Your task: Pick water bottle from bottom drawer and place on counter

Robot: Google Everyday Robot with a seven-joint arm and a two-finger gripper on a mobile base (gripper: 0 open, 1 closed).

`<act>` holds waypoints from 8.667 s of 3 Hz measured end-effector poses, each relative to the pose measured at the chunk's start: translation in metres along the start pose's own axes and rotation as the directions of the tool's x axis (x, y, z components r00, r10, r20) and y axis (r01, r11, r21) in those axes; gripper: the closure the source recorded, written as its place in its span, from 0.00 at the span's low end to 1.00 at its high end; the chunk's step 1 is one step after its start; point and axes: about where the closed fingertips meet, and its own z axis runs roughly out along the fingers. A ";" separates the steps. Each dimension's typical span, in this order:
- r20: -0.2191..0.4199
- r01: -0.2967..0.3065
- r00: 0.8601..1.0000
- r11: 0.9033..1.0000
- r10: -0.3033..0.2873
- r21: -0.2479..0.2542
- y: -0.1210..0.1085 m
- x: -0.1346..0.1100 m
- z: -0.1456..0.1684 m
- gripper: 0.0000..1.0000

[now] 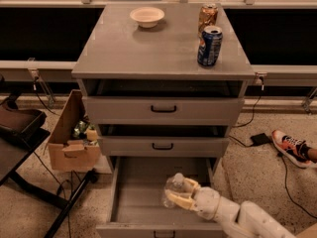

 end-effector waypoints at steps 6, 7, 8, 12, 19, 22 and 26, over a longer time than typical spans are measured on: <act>0.075 0.140 0.987 0.988 -0.145 0.066 0.041 -0.418 0.038 1.00; 0.064 0.139 0.987 0.986 -0.145 0.089 0.031 -0.488 0.083 1.00; 0.053 0.115 0.991 0.984 -0.123 0.133 0.003 -0.543 0.116 1.00; -0.016 -0.030 0.999 0.998 0.031 0.059 -0.118 -0.532 0.316 1.00; -0.024 0.055 0.998 0.995 -0.053 0.088 -0.174 -0.448 0.351 0.28; -0.024 0.055 0.998 0.995 -0.053 0.088 -0.174 -0.448 0.352 0.00; -0.516 0.408 0.833 0.853 -0.201 0.326 -0.109 -0.603 0.182 0.00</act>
Offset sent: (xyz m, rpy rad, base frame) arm -0.0138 -0.0784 0.2715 0.0661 -0.1010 -0.1401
